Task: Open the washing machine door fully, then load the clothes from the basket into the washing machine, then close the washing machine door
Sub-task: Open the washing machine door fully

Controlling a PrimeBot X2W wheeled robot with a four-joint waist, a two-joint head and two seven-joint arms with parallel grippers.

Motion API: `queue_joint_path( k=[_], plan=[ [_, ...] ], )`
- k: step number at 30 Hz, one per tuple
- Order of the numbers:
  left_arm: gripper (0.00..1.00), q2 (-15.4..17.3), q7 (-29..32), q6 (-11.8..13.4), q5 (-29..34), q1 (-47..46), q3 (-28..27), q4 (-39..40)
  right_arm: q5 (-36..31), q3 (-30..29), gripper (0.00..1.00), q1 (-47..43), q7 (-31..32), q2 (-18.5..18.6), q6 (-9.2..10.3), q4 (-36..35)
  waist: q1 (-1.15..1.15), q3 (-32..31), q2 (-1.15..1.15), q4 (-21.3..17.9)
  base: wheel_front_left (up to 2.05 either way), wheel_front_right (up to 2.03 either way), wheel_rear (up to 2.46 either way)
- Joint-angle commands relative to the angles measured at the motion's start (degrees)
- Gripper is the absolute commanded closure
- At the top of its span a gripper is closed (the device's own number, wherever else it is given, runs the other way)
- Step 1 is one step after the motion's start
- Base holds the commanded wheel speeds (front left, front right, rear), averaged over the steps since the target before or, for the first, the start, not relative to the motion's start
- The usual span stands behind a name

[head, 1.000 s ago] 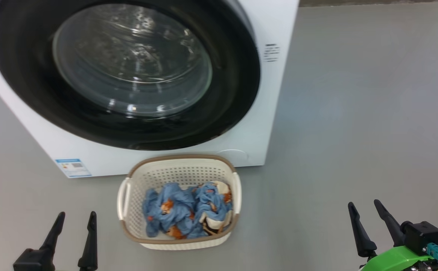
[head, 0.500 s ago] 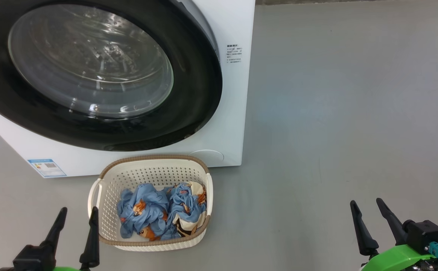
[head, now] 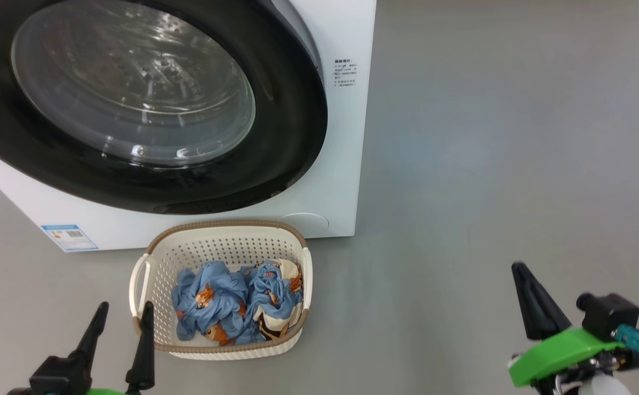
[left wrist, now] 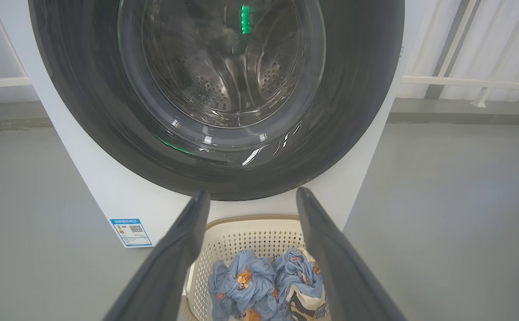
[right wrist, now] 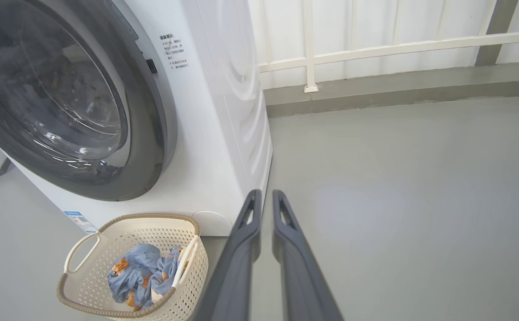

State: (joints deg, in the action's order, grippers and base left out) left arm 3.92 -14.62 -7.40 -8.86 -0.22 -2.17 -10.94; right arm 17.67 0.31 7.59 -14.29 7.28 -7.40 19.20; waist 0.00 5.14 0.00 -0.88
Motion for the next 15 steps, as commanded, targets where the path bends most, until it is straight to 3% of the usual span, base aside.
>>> queue_joint_path(
  k=[1, 9, 15],
  plan=[
    [0.0, 0.61, -0.38, -0.09, -0.58, -2.05, -1.63, 1.52, 1.3, 1.68, 1.0, 2.29, -0.71, 0.26, -0.09, -1.09, 0.0, 0.31, 0.0, 0.15, 0.0, 0.0, 0.0],
    [0.0, 0.14, -0.38, -0.09, -1.07, -3.6, -0.46, 1.53, 14.76, 4.14, 1.0, 11.24, -0.71, -0.08, -0.09, -0.46, 0.0, 2.49, 0.0, 0.98, 0.0, 0.0, 0.0],
    [0.0, -0.05, -0.38, -0.09, -1.36, -5.68, 0.47, 1.9, 25.79, 7.23, 1.0, 19.88, -0.71, 1.86, -0.09, -0.04, 0.0, 5.39, 0.0, 2.05, 0.0, 0.0, 0.0]
  ],
)
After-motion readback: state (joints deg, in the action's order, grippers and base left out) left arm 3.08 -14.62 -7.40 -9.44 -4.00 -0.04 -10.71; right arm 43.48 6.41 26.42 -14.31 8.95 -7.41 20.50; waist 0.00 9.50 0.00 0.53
